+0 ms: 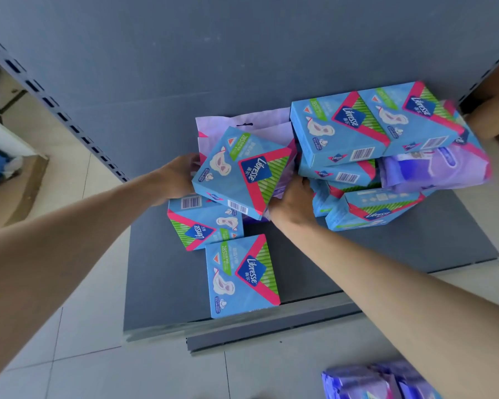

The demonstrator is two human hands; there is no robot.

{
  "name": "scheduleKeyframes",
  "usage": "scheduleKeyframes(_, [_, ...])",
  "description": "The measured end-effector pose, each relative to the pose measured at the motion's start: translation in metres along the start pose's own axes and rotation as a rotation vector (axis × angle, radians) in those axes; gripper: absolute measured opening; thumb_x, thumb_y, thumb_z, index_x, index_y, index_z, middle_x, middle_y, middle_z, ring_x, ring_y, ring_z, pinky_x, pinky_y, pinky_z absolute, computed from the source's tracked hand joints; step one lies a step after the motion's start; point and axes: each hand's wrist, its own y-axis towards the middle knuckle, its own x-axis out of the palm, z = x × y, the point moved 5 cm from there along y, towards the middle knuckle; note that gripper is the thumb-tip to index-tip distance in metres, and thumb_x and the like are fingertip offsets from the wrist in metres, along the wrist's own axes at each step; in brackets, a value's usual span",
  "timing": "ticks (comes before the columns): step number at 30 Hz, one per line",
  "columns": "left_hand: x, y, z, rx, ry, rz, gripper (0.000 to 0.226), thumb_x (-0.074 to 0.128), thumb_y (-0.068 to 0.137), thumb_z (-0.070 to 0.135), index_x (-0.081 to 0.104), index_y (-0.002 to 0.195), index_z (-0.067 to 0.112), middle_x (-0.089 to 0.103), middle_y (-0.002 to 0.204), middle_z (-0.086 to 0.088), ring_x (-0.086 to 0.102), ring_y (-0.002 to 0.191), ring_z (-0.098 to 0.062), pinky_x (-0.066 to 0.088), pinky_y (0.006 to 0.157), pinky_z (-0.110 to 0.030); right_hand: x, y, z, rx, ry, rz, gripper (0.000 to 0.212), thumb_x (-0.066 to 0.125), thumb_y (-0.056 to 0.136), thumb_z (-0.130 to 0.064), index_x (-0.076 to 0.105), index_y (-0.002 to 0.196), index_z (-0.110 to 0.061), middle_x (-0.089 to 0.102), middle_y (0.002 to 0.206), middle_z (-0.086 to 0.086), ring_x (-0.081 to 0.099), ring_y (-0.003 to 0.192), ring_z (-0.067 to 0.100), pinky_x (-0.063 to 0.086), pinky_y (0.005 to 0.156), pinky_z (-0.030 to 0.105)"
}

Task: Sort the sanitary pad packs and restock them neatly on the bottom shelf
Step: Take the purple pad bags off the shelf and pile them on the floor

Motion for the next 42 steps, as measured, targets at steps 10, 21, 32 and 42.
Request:
scheduleKeyframes(10, [-0.003,0.002,-0.003,-0.017,-0.027,0.073,0.016,0.059,0.092,0.013,0.047,0.081,0.015,0.06,0.085,0.005,0.061,0.077,-0.017,0.048,0.053,-0.016,0.0,0.013,0.002,-0.005,-0.03,-0.033,0.03,0.051,0.086,-0.007,0.051,0.115,-0.001,0.058,0.118,0.021,0.051,0.113,0.04,0.042,0.09,0.039])
scheduleKeyframes(21, [-0.005,-0.002,-0.002,0.029,-0.022,0.109,0.015,0.063,0.088,0.011,0.049,0.088,0.017,0.058,0.089,0.003,0.059,0.077,-0.013,0.046,0.057,-0.019,0.0,0.006,-0.013,0.018,0.232,-0.124,0.038,0.056,0.09,-0.018,0.046,0.125,-0.008,0.058,0.121,0.007,0.054,0.113,0.023,0.044,0.089,0.027])
scheduleKeyframes(32, [-0.031,-0.023,-0.007,0.141,-0.096,0.332,0.03,0.055,0.089,0.0,0.056,0.118,0.008,0.062,0.111,0.002,0.057,0.099,-0.013,0.049,0.07,-0.021,-0.001,-0.003,-0.031,0.138,0.486,-0.198,0.013,0.05,0.097,-0.018,0.055,0.109,-0.019,0.065,0.097,-0.002,0.059,0.083,0.01,0.049,0.066,0.021])
scheduleKeyframes(42, [-0.055,-0.044,0.029,0.274,-0.26,0.353,0.05,0.076,0.071,-0.007,0.06,0.116,0.006,0.065,0.1,0.001,0.062,0.085,-0.014,0.052,0.081,-0.028,-0.052,-0.009,-0.066,-0.046,0.471,-0.161,0.034,0.049,0.096,-0.005,0.051,0.128,-0.018,0.06,0.113,-0.005,0.055,0.099,0.01,0.044,0.079,0.022])
